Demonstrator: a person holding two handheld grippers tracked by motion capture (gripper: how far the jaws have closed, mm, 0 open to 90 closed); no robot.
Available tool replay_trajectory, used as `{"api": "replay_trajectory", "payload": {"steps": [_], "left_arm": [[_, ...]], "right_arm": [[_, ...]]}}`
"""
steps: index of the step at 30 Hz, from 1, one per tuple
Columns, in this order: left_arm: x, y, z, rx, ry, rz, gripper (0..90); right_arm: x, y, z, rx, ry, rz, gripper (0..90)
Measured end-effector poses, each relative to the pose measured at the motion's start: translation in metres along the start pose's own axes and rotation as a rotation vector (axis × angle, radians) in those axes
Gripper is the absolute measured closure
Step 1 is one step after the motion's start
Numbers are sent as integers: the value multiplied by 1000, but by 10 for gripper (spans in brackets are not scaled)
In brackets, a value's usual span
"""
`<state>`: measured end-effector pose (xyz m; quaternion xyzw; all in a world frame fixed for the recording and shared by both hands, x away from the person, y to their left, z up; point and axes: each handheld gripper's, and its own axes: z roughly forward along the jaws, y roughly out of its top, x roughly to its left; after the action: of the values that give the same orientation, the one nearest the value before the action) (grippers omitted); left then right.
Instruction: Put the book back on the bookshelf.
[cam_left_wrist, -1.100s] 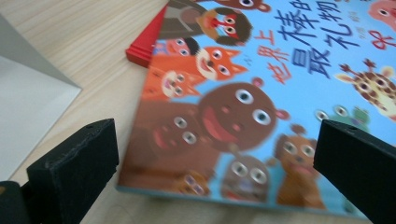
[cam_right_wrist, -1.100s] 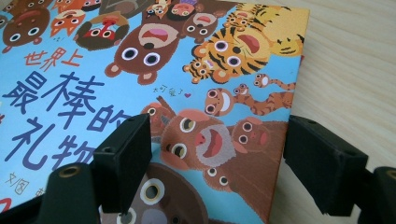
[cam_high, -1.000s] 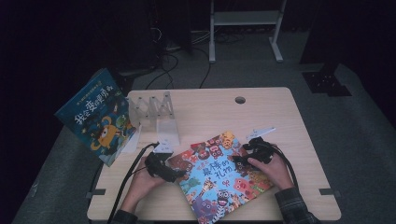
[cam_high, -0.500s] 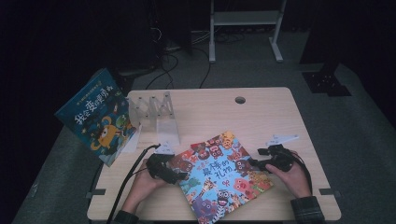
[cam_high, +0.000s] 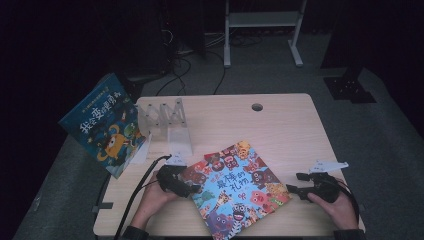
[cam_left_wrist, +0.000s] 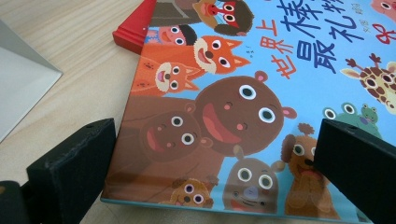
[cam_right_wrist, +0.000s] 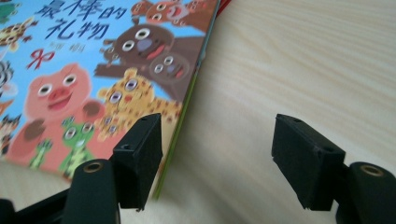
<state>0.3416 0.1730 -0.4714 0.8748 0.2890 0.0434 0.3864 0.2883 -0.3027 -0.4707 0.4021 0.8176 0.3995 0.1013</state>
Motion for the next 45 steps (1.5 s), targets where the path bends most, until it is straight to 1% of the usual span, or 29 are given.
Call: {"api": "replay_trajectory", "payload": {"steps": [3,9,10,11,15,19,20,22,23,24,28,32,33,37,42,43,45], "left_arm": [[0,0,0,1,0,0,0],[0,0,0,4,1,-1,0],[0,0,0,4,1,-1,0],[0,0,0,4,0,-2,0],[0,1,0,8,3,0,0],[-1,0,-1,14,-2,0,0],[-1,0,-1,18,-4,-1,0],[-1,0,-2,24,-7,-2,0],[-2,0,-2,25,-9,-3,0],[-2,0,-2,28,-10,-3,0],[-2,0,-3,36,-22,-9,0],[-2,-3,-5,49,-39,-20,0],[-2,-3,-6,53,-40,-17,0],[-2,-7,-10,54,-40,-28,0],[0,-14,-15,47,-41,-47,0],[1,-16,-16,51,-41,-43,0],[1,-18,-19,46,-39,-51,0]], "right_arm": [[3,-9,-7,-1,3,-5,326],[8,-27,-18,4,8,-10,388],[9,-29,-18,3,12,-8,421],[10,-30,-19,10,15,-11,433],[14,-32,-17,23,34,-28,529],[18,-29,-11,31,75,-46,621],[19,-29,-10,37,89,-44,641],[18,-27,-9,29,106,-42,689],[18,-26,-8,29,113,-43,699],[17,-25,-8,28,123,-37,702],[12,-21,-5,23,138,-35,699],[8,-15,1,22,141,-37,701],[7,-13,3,22,141,-38,702],[5,-4,11,24,148,-52,704],[4,9,24,28,142,-70,708],[4,12,27,30,141,-77,708],[4,17,32,29,144,-81,709]]}}
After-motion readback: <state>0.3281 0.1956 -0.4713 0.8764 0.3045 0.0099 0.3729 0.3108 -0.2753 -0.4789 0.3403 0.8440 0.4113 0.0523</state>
